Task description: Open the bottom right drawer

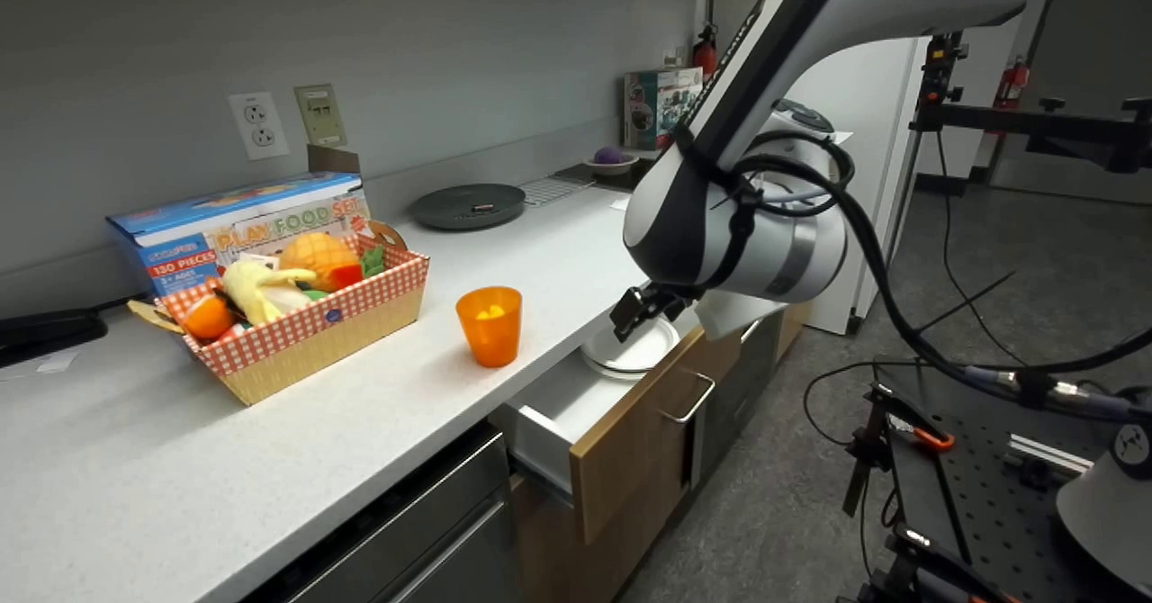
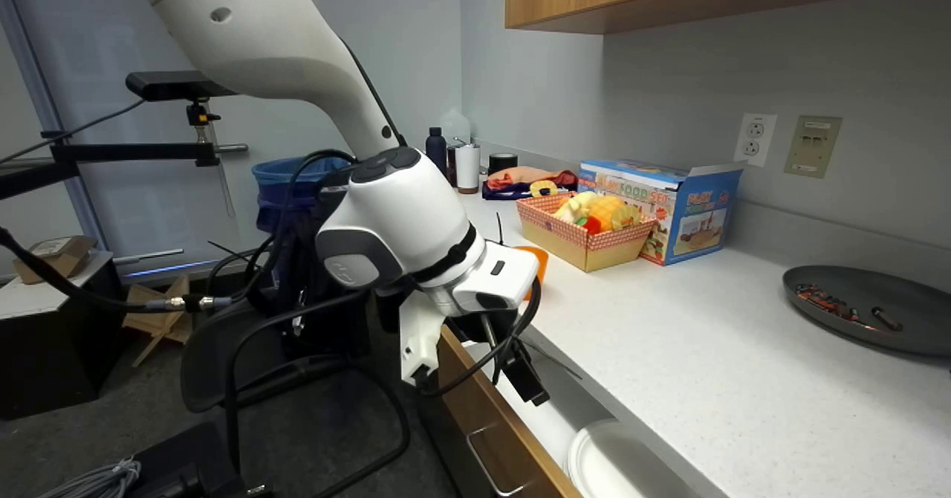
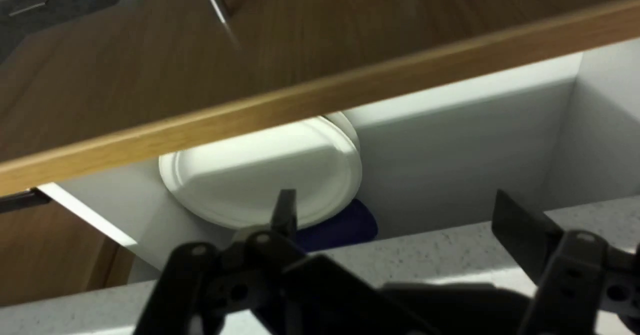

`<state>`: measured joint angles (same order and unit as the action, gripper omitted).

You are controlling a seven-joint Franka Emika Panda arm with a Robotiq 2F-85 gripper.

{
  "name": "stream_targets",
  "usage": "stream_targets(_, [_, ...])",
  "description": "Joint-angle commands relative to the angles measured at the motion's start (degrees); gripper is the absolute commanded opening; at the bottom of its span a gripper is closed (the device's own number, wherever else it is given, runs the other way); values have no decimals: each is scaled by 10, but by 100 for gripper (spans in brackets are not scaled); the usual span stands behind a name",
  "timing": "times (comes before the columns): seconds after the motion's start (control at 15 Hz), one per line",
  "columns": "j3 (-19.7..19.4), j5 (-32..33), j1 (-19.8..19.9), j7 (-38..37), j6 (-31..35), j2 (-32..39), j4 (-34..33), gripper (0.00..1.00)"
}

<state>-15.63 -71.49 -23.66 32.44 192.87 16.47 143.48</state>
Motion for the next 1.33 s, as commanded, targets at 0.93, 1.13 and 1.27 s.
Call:
stream_targets(0.93, [-165,214,-79,-171,-186,47,54,100])
stream_targets(1.13, [-243,287,-152,-218,-229,40,78,100])
stream_targets(1.27, [-299,331,-206,-253,-248,37,88,100])
